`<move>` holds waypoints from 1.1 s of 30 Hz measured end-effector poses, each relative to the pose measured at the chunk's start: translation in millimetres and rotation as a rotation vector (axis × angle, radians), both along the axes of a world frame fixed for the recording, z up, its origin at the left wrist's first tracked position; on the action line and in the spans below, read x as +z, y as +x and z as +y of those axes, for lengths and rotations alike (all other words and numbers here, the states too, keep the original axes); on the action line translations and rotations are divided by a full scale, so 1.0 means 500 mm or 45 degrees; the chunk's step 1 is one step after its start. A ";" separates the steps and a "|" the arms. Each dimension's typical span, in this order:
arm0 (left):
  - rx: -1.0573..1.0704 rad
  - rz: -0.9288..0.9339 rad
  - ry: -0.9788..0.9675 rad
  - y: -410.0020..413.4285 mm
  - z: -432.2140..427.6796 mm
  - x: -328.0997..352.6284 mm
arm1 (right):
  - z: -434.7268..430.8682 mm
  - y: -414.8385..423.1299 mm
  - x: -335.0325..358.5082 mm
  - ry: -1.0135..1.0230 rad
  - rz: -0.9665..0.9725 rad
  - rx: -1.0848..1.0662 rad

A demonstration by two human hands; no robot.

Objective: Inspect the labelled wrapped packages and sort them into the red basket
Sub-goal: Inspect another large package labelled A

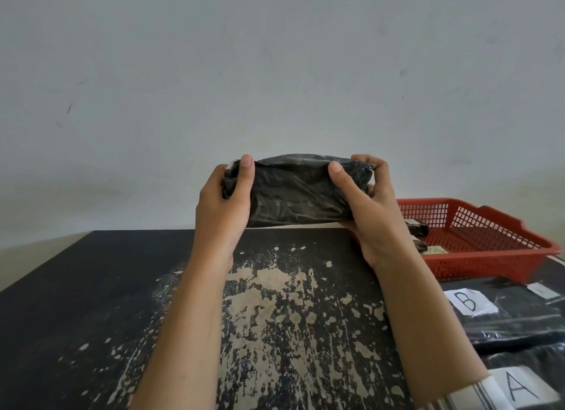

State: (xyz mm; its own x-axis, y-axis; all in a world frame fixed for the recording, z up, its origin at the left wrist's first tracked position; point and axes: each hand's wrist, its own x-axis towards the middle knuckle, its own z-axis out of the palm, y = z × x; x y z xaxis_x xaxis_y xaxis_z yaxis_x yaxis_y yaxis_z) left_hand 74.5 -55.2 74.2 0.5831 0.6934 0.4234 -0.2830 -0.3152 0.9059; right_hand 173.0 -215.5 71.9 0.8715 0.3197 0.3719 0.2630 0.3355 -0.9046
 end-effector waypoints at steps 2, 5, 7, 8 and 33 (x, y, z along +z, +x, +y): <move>-0.023 0.028 0.047 -0.004 -0.005 0.003 | 0.003 0.003 -0.003 -0.003 0.014 -0.064; -0.095 0.055 0.097 -0.009 -0.008 0.006 | 0.003 0.005 -0.003 -0.009 0.043 -0.150; -0.086 0.075 0.123 -0.006 -0.007 0.003 | 0.001 0.007 -0.002 -0.033 0.044 -0.186; -0.069 0.082 0.123 -0.005 -0.007 0.002 | 0.000 0.007 -0.002 -0.051 0.038 -0.187; -0.483 0.032 -0.310 0.002 0.003 -0.005 | -0.037 0.023 0.004 -0.013 -0.151 0.113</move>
State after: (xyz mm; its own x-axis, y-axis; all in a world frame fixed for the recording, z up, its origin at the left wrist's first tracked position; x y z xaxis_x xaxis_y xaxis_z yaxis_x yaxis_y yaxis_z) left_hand 75.5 -53.5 71.7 0.8232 0.5065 0.2567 -0.3142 0.0296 0.9489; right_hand 184.3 -233.9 73.9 0.7899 0.3979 0.4666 0.3377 0.3530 -0.8726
